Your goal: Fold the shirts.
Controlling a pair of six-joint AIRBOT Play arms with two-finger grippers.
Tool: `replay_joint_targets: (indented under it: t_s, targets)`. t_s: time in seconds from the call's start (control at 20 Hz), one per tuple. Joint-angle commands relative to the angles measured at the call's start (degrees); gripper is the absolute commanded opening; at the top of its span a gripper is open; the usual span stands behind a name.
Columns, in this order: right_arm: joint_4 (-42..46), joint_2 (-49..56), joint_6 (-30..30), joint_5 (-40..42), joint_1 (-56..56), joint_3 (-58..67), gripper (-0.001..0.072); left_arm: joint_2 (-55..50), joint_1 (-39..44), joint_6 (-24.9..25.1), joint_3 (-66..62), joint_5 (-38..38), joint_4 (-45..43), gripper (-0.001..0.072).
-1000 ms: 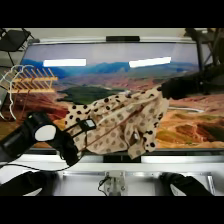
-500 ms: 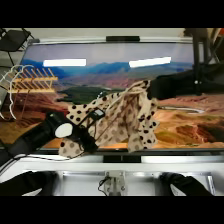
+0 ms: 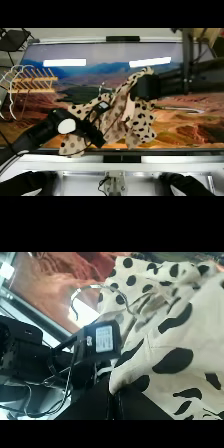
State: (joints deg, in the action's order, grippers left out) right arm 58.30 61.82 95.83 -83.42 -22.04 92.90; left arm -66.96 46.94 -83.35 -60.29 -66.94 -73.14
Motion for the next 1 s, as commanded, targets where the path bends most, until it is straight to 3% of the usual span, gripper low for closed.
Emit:
replay_joint_targets:
  t_s: [0.0, 0.1, 0.15, 0.25, 0.5, 0.65, 0.7, 0.75, 0.95]
  targets:
    - [3.58, 2.16, -0.61, 0.15, -3.74, 0.00, 0.0075, -0.50, -0.15, 7.93, -0.74, -9.49, -5.29, 0.0043]
    - [6.58, 2.12, -0.61, -0.26, -4.17, 0.00, 0.0075, -0.42, -0.22, 7.96, -0.83, -11.56, -11.78, 0.0043]
    - [7.26, 2.10, -0.74, -0.79, -4.07, 0.00, 0.0111, -0.42, -0.26, 8.41, -0.96, -11.32, -13.03, 0.0043]
    - [10.47, 1.84, -0.87, -1.81, -4.09, 0.52, 0.0688, -0.42, -0.26, 8.79, -0.98, -9.94, -13.00, 0.0043]
    - [27.34, 1.53, -1.25, -7.93, 3.39, 9.92, 0.0680, -0.44, -0.26, 9.14, -0.98, -4.94, -12.94, 0.0043]
    - [24.65, 3.15, -5.53, -6.01, 18.88, 10.67, 0.0678, -0.74, -0.26, 10.95, -0.98, -4.17, -12.83, 0.0043]
    - [21.90, 5.25, -9.33, -7.13, 24.37, 10.64, 0.0618, -0.81, -0.26, 10.99, -0.96, -4.17, -12.81, 0.0043]
    - [20.11, 7.61, -15.45, -9.05, 27.74, 10.64, 0.0551, -0.83, -0.26, 11.67, -0.96, -4.15, -12.81, 0.0043]
    - [7.56, 16.24, -64.02, -16.52, 29.81, 10.64, 0.0549, -1.05, -0.28, 13.73, -0.96, -4.24, -12.85, 0.0043]
